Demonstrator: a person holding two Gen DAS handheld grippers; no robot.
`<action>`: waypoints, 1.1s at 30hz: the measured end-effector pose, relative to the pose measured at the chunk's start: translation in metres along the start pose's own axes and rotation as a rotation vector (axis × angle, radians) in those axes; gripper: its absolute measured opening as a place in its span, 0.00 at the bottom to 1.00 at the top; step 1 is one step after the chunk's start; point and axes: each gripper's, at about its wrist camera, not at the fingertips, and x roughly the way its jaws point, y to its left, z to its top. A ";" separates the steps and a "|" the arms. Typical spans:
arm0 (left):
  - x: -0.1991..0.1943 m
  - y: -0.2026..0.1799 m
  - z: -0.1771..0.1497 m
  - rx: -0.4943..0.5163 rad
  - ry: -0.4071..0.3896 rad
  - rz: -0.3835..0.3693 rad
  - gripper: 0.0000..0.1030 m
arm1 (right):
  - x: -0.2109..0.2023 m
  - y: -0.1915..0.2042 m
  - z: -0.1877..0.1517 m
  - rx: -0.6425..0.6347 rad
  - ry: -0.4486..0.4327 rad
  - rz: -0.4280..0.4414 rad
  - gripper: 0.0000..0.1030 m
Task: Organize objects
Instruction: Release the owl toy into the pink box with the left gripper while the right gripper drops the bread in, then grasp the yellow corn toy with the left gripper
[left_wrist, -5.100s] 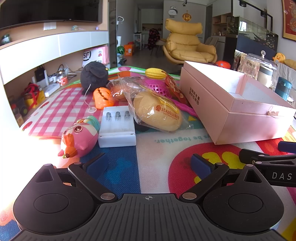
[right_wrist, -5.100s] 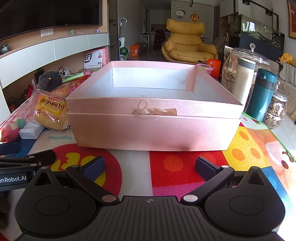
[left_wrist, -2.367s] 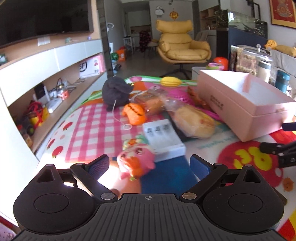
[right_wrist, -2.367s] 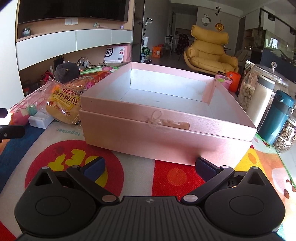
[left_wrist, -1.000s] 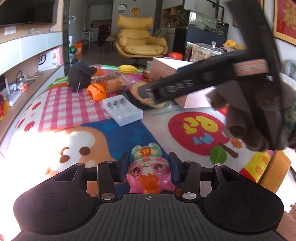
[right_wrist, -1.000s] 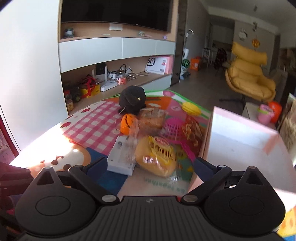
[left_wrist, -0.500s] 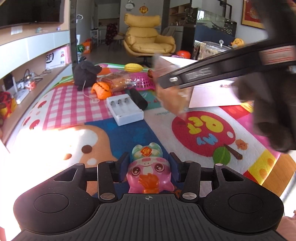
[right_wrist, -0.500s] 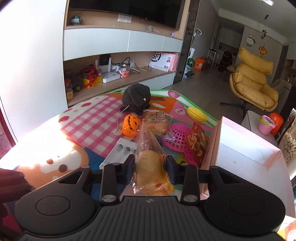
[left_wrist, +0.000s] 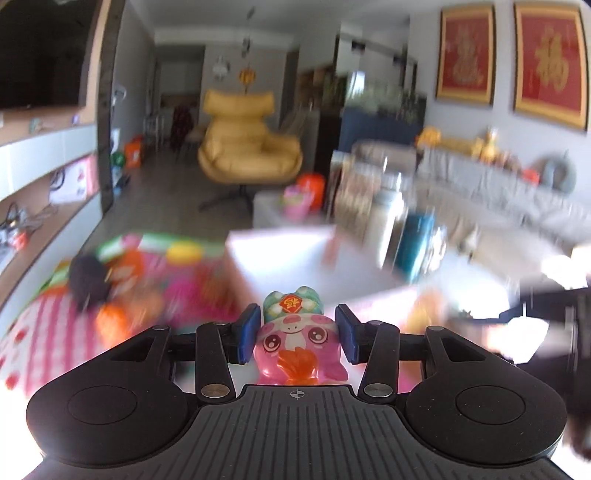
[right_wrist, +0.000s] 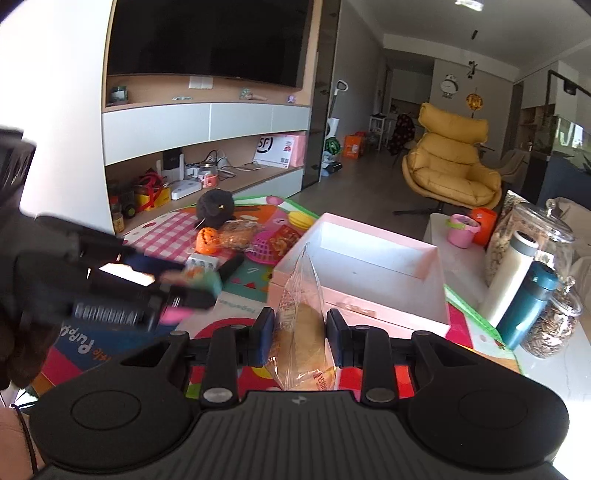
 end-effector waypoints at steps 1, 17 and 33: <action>0.014 -0.001 0.015 -0.032 -0.031 -0.049 0.49 | -0.002 -0.006 -0.002 0.013 -0.011 -0.015 0.29; 0.085 0.044 -0.008 -0.009 0.036 -0.014 0.49 | 0.068 -0.057 0.071 0.013 -0.169 -0.182 0.35; 0.235 0.191 0.090 -0.489 0.392 0.178 0.48 | 0.102 -0.015 -0.035 0.091 -0.206 -0.072 0.92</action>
